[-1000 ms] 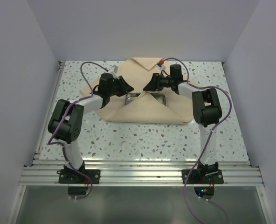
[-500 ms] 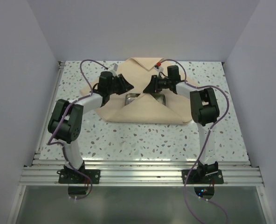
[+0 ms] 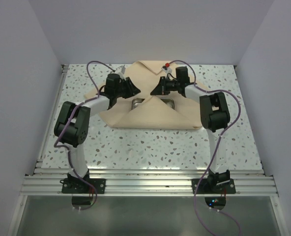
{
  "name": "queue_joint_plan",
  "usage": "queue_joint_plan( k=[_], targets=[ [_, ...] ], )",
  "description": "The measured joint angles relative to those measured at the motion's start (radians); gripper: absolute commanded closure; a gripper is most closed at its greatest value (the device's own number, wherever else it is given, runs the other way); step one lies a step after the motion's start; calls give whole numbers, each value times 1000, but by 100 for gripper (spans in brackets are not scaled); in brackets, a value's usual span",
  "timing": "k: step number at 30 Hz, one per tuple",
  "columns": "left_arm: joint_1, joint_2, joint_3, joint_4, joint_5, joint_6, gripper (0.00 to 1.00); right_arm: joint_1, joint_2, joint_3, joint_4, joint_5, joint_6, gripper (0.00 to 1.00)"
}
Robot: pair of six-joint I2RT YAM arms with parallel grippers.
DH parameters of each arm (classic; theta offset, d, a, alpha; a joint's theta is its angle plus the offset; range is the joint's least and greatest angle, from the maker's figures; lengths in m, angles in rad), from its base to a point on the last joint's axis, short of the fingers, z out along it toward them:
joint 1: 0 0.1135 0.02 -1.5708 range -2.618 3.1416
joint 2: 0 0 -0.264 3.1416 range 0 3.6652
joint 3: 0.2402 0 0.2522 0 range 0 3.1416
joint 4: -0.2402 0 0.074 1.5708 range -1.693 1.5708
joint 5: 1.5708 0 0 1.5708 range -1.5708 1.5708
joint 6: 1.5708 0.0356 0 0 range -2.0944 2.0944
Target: Prepare the surgical pack
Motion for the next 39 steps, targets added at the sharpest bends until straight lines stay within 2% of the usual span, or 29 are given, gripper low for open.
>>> queue_joint_plan(
  k=[6, 18, 29, 33, 39],
  targets=[
    [0, 69, 74, -54, -21, 42, 64, 0, 29, 45, -19, 11, 30, 100],
    [0, 99, 83, -102, -43, 72, 64, 1, 99, 132, -206, 111, 8, 100],
    [4, 93, 71, -109, -47, 88, 64, 16, 99, 155, -274, 180, -60, 100],
    [48, 28, 0, -110, -47, 87, 63, 29, 99, 186, -325, 217, -98, 100],
    [176, -134, -135, -107, -98, 84, 60, 60, 112, 251, -416, 285, -171, 100]
  ],
)
